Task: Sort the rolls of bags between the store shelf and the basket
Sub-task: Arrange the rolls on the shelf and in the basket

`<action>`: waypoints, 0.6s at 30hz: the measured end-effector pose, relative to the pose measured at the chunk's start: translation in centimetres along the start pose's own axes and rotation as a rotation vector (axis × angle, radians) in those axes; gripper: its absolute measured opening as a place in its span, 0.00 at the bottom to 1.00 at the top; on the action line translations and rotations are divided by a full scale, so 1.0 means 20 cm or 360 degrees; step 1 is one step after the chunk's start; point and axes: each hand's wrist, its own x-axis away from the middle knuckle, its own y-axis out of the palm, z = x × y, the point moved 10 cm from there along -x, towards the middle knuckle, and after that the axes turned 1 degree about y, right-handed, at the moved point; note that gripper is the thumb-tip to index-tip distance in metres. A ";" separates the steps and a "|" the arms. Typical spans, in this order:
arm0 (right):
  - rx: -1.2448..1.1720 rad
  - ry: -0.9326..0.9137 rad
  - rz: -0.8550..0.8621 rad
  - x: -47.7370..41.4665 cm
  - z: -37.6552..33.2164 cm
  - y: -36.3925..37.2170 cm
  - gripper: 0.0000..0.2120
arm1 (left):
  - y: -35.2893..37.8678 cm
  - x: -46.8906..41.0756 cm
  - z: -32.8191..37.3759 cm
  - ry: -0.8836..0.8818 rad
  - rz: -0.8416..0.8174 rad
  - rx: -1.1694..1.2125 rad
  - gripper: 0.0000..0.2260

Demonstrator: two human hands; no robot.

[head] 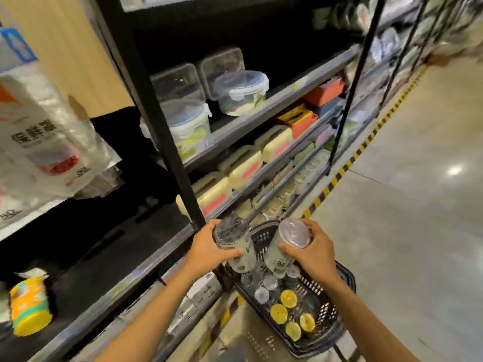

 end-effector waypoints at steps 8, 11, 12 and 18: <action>0.0089 0.0220 0.0332 -0.16 0.31 -0.16 0.34 | 0.37 -0.44 -0.02 -0.0003 -0.0314 -0.0071 0.30; 0.0161 0.0317 0.0404 -0.24 0.41 -0.15 0.32 | 0.49 -0.62 -0.07 0.0016 -0.0431 -0.0170 0.28; 0.0175 0.0379 0.0440 -0.26 0.45 -0.15 0.31 | 0.53 -0.68 -0.10 0.0017 -0.0476 -0.0165 0.28; 0.0252 0.0746 0.0583 -0.35 0.73 -0.06 0.30 | 0.76 -1.01 -0.33 -0.0093 -0.0684 -0.0145 0.29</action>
